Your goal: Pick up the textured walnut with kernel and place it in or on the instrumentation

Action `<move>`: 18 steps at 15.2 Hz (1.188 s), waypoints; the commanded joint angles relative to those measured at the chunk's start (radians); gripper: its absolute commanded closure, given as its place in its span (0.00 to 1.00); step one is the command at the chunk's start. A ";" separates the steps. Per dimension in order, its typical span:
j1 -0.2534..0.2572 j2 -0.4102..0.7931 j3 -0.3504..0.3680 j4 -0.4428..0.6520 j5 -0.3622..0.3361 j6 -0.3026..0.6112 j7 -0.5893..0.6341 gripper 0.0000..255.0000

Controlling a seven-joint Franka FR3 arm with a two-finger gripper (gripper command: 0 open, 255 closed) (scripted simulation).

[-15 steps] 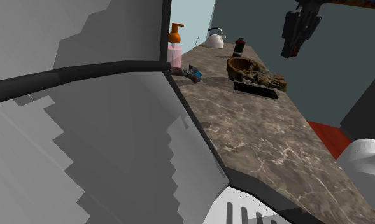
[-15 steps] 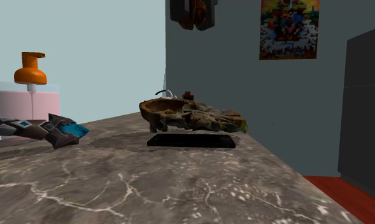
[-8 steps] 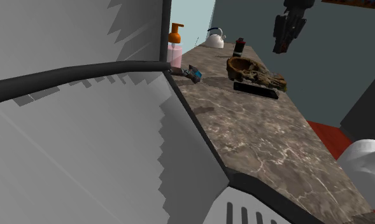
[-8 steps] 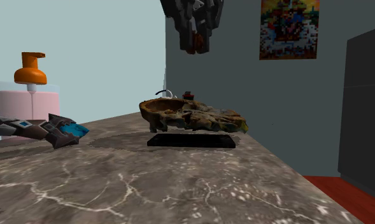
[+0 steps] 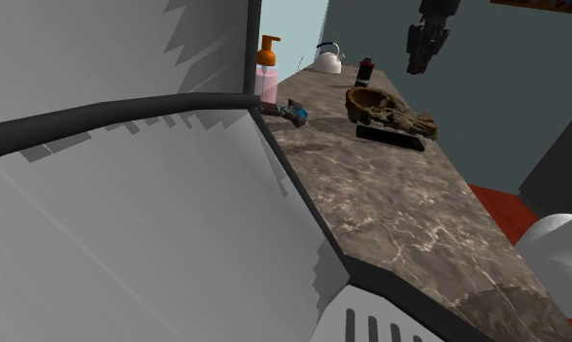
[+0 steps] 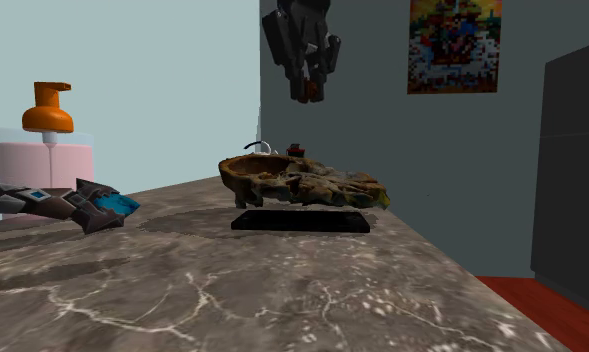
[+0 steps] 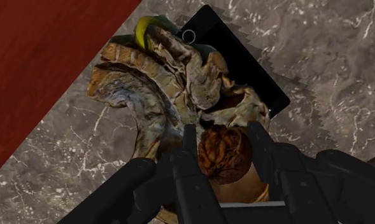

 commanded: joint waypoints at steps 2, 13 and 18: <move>-0.020 0.083 -0.046 0.089 -0.004 -0.001 -0.069 1.00; -0.024 0.023 -0.049 -0.116 -0.011 0.145 -0.063 1.00; -0.024 0.003 -0.049 -0.190 -0.013 0.199 -0.058 1.00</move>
